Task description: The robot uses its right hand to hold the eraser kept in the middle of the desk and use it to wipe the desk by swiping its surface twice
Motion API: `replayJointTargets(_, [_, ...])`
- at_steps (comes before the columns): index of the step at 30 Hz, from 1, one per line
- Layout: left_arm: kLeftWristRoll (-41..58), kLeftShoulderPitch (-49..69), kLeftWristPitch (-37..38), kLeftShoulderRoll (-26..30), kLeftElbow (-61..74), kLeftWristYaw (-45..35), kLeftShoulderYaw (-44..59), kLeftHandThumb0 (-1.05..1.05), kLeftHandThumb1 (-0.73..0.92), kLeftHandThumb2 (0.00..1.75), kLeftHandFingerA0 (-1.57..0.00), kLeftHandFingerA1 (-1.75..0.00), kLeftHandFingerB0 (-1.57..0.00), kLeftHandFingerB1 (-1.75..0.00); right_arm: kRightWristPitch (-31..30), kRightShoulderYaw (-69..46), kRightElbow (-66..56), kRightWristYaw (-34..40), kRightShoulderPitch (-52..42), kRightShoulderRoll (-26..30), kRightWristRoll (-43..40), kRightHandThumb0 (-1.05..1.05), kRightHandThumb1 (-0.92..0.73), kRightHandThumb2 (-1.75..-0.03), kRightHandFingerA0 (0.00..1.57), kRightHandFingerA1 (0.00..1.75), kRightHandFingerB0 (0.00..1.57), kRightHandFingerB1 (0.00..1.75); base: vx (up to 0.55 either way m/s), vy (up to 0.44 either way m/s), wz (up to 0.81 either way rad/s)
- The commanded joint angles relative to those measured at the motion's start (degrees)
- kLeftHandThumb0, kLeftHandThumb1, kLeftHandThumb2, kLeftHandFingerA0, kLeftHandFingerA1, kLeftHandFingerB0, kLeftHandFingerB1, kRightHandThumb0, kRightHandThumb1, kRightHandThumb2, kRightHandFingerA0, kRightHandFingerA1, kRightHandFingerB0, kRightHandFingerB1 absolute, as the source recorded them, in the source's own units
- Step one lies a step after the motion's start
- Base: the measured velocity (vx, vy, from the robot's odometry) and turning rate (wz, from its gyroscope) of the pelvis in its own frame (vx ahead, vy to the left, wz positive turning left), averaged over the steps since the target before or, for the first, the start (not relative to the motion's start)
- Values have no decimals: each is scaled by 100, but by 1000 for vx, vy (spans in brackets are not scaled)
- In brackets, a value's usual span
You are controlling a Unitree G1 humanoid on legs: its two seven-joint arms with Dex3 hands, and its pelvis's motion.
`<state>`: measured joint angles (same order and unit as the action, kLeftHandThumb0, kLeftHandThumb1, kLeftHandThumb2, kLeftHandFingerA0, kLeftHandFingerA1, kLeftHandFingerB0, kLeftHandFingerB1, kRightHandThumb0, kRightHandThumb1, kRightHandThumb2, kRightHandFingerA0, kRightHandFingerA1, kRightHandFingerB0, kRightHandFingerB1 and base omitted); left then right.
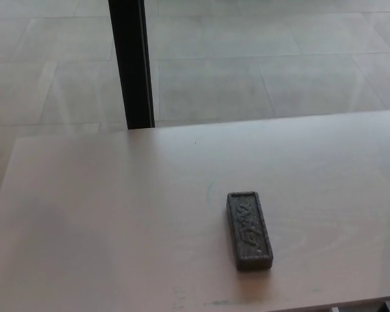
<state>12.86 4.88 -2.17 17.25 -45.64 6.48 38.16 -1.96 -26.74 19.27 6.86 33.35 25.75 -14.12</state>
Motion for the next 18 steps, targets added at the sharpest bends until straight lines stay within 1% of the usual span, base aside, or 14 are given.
replayJointTargets(1, [128, 30, -171, 106, -31, 78, -7, -47, 63, 61, -54, -96, -42, -65, -1136, 892, -1357, -70, 79, -724, -209, -34, -61, -95, 98, 175, 70, 145, 0, 0, 0])
replayJointTargets(2, [80, 20, -140, 124, -80, 109, -38, -47, 63, 60, -56, -97, -45, -66, -1344, 1162, -1686, -76, 37, -896, -199, -33, -56, -105, 101, 175, 76, 146, 0, 0, 0])
replayJointTargets(3, [91, 16, -136, 65, 19, 92, -62, -47, 63, 61, -54, -97, -45, -67, -1424, 1306, -1805, -158, 46, -1028, -288, -30, -52, -112, 100, 175, 75, 147, 0, 0, 0])
replayJointTargets(4, [99, 8, -137, 70, 5, 88, -58, -48, 63, 61, -55, -98, -45, -67, -1379, 1447, -1757, -217, 25, -1120, -224, -27, -54, -111, 97, 175, 75, 146, 0, 0, 0])
replayJointTargets(5, [103, -4, -131, 68, -13, 93, -61, -48, 63, 61, -56, -98, -45, -67, -1324, 1592, -1690, -292, -7, -1187, -132, -24, -58, -106, 97, 175, 67, 149, 0, 0, 0])
replayJointTargets(6, [104, -22, -116, 59, -55, 113, -64, -48, 45, 93, -65, -89, -43, -69, -1103, 1840, -1491, -428, -87, -1295, 57, -23, -60, -100, 97, 175, 68, 147, 0, 0, 0])
replayJointTargets(7, [105, -24, -98, 67, -87, 103, -73, -48, 45, 93, -66, -89, -44, -69, -958, 2021, -1354, -495, -130, -1383, 173, -25, -61, -98, 98, 175, 70, 143, 0, 0, 0])
replayJointTargets(8, [108, -29, -111, 62, -75, 128, -79, -48, 44, 93, -65, -88, -45, -69, -893, 2259, -1239, -527, -195, -1526, 286, -38, -56, -110, 126, 138, 87, 112, 0, 0, 0])
replayJointTargets(11, [127, -30, -101, 71, -87, 126, -98, -48, 45, 93, -64, -87, -43, -68, -936, 2507, -1235, -506, -272, -1636, 367, -39, -56, -109, 127, 138, 89, 113, 0, 0, 0])
replayJointTargets(12, [144, -12, -79, 63, -60, 112, -97, -49, 45, 94, -66, -89, -43, -69, -826, 2595, -1158, -521, -297, -1692, 418, -37, -55, -110, 129, 139, 90, 115, 0, 0, 0])
replayJointTargets(13, [192, -17, -91, 68, -57, 80, -82, -49, 45, 94, -62, -88, -42, -69, -797, 2872, -1088, -561, -369, -1776, 584, -27, -61, -102, 102, 175, 76, 141, 0, 0, 0])
replayJointTargets(14, [195, -20, -101, 76, -62, 89, -96, -49, 45, 94, -64, -88, -42, -68, -840, 2985, -1087, -556, -415, -1862, 606, -32, -55, -113, 127, 138, 91, 116, 0, 0, 0])
replayJointTargets(15, [198, -14, -109, 80, -50, 90, -106, -49, 46, 94, -63, -88, -42, -68, -834, 3025, -1071, -570, -430, -1885, 615, -25, -59, -106, 102, 175, 78, 143, 0, 0, 0])
replayJointTargets(18, [201, -81, -62, 138, -226, 89, -121, -52, 45, 93, -67, -92, -43, -69, -686, 3408, -847, -568, -540, -1990, 947, -28, -56, -111, 95, 175, 76, 149, 0, 0, 0])
